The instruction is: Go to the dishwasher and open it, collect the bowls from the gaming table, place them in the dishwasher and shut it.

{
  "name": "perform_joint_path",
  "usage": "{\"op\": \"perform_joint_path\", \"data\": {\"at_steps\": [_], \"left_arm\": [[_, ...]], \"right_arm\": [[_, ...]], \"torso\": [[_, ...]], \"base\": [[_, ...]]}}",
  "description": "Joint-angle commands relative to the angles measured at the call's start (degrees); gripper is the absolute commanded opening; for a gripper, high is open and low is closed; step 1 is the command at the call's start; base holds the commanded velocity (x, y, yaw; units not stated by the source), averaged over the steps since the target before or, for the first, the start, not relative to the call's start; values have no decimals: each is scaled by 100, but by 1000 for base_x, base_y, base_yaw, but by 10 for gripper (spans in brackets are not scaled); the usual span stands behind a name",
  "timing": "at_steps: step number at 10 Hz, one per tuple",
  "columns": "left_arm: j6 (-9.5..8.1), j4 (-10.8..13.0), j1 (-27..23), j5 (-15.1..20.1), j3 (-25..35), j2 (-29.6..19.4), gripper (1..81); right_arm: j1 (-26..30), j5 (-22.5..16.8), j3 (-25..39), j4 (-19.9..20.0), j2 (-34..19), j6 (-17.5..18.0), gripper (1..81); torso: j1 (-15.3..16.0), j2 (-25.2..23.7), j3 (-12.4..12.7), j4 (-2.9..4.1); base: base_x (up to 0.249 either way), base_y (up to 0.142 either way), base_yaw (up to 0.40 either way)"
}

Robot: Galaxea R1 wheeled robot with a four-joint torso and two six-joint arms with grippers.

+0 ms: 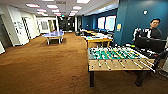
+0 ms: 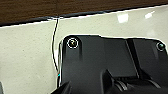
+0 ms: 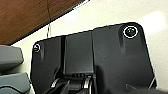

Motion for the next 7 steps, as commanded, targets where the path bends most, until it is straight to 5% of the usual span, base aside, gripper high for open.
{"op": "perform_joint_path", "data": {"at_steps": [1,7], "left_arm": [[1,-44,-288,256,-44,-82,811],[-34,-44,-288,264,-44,-82,811]], "right_arm": [[362,-385,9,0,21,16,811],[380,-385,9,0,12,7,811]], "torso": [[0,0,0,0],[0,0,0,0]], "base": [[0,0,347],[0,0,347]]}}
